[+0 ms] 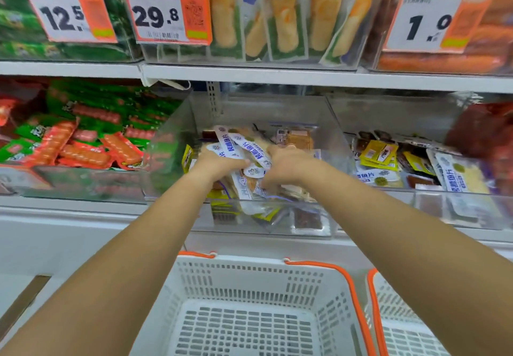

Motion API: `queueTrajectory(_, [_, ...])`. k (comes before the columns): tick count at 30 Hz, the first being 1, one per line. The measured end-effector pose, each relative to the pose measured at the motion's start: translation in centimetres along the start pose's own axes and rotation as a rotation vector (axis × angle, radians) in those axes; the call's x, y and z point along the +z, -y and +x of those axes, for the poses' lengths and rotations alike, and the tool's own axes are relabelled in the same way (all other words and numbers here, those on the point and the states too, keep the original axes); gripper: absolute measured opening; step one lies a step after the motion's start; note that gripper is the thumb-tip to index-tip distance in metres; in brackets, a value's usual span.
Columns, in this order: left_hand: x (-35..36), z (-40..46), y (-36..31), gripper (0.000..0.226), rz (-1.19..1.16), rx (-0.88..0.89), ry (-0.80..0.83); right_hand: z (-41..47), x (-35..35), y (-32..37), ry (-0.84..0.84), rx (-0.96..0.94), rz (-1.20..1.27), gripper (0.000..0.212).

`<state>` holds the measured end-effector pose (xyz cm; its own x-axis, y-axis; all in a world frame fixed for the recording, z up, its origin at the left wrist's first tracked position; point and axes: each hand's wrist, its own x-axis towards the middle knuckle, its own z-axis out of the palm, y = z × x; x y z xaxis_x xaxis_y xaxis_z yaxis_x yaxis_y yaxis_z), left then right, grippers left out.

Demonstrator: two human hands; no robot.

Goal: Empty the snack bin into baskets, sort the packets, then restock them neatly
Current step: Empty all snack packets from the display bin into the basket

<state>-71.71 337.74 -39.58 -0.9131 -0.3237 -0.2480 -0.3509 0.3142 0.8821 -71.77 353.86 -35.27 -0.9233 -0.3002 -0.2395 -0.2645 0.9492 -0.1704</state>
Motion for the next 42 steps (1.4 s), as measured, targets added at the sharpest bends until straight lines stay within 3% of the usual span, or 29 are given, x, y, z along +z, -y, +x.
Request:
queueTrajectory(2, [0.0, 0.1, -0.1, 0.035, -0.065, -0.006, 0.051, 0.4, 0.2, 0.2, 0.068, -0.001, 0.01, 0.094])
queueTrajectory(4, [-0.3, 0.1, -0.3, 0.038, -0.186, -0.068, 0.07, 0.9, 0.2, 0.0, 0.075, -0.003, 0.008, 0.102])
queueTrajectory(8, [-0.2, -0.1, -0.5, 0.018, -0.323, -0.13, 0.147, 1.4, 0.8, -0.3, -0.117, -0.035, -0.077, 0.065])
queueTrajectory(10, [0.6, -0.2, -0.6, 0.029, -0.309, -0.099, 0.122, 1.2, 1.7, -0.2, -0.22, -0.041, -0.157, 0.051])
queueTrajectory(16, [1.0, -1.2, -2.2, 0.021, -0.326, -0.021, -0.027, 0.0, 0.6, -1.3, -0.424, -0.134, -0.339, 0.052])
queueTrajectory(20, [-1.3, -2.9, -4.0, 0.006, -0.456, -0.054, -0.038, -1.5, -3.1, -1.9, -0.498, -0.144, -0.11, 0.038])
queueTrajectory(25, [-5.8, -8.8, -4.3, 0.01, -0.444, -0.047, 0.108, -7.3, -7.1, -1.6, -0.348, -0.309, -0.019, 0.006])
queueTrajectory(28, [-9.1, -14.0, -2.7, 0.025, -0.206, 0.058, 0.176, -12.6, -6.9, -1.7, -0.321, -0.423, 0.077, 0.021])
queueTrajectory(30, [-10.4, -17.1, -1.0, 0.022, 0.013, 0.171, 0.234, -15.1, -5.0, -1.8, -0.296, -0.482, 0.11, 0.023])
queueTrajectory(33, [-9.2, -19.0, 3.3, 0.017, 0.346, 0.272, 0.174, -15.6, 0.2, -2.0, -0.216, -0.58, 0.182, 0.019])
queueTrajectory(36, [-6.4, -17.3, 9.7, 0.02, 0.461, 0.187, 0.142, -13.5, 5.5, -2.2, -0.042, -0.558, 0.161, 0.037])
queueTrajectory(40, [-3.5, -15.1, 15.1, 0.039, 0.453, 0.028, 0.303, -12.1, 8.8, -3.5, 0.223, -0.472, -0.079, 0.062])
queueTrajectory(42, [-3.2, -14.2, 14.7, 0.044, 0.546, 0.046, 0.265, -12.2, 8.2, -4.1, 0.228, -0.428, -0.133, 0.065])
